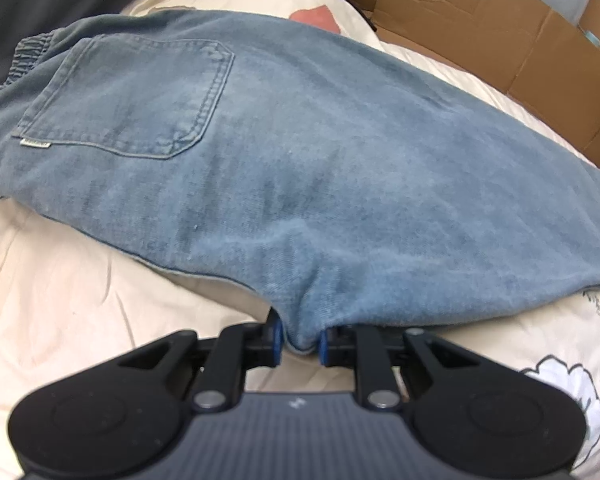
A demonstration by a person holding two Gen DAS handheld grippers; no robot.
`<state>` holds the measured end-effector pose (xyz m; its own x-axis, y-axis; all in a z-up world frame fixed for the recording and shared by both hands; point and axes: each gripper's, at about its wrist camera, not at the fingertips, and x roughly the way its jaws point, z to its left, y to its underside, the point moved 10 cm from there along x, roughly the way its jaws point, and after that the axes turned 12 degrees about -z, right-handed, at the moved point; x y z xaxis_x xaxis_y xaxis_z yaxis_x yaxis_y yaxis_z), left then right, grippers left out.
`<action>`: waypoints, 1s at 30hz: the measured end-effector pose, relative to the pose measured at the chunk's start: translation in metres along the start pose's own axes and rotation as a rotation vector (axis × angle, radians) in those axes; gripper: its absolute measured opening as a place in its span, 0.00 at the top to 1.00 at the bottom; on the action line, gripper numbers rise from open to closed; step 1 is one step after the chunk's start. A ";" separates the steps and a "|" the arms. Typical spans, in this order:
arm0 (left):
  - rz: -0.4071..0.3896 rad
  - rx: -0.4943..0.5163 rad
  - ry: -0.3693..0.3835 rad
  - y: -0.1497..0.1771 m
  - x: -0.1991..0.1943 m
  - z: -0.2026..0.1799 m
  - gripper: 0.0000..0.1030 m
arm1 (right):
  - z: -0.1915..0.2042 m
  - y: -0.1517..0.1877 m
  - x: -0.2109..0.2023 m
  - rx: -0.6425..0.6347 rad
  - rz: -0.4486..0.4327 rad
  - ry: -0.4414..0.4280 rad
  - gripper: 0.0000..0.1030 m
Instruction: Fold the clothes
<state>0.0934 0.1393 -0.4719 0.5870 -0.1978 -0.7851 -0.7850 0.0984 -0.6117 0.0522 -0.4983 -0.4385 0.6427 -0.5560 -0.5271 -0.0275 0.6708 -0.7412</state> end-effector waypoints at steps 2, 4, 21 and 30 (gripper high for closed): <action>0.002 0.001 -0.004 0.001 0.001 0.000 0.81 | -0.003 -0.002 0.005 0.005 -0.005 0.017 0.58; 0.003 0.003 -0.008 0.001 0.002 -0.001 0.81 | -0.007 -0.003 0.011 0.016 -0.002 0.041 0.58; -0.014 -0.002 -0.009 0.004 0.005 0.000 0.80 | -0.025 0.000 0.016 0.036 0.038 0.108 0.92; -0.010 -0.004 -0.004 0.004 0.005 0.000 0.80 | -0.027 0.021 -0.002 0.193 0.083 0.048 0.62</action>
<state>0.0926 0.1384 -0.4782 0.5954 -0.1945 -0.7795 -0.7800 0.0929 -0.6189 0.0297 -0.4963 -0.4639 0.6067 -0.5150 -0.6056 0.0717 0.7942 -0.6034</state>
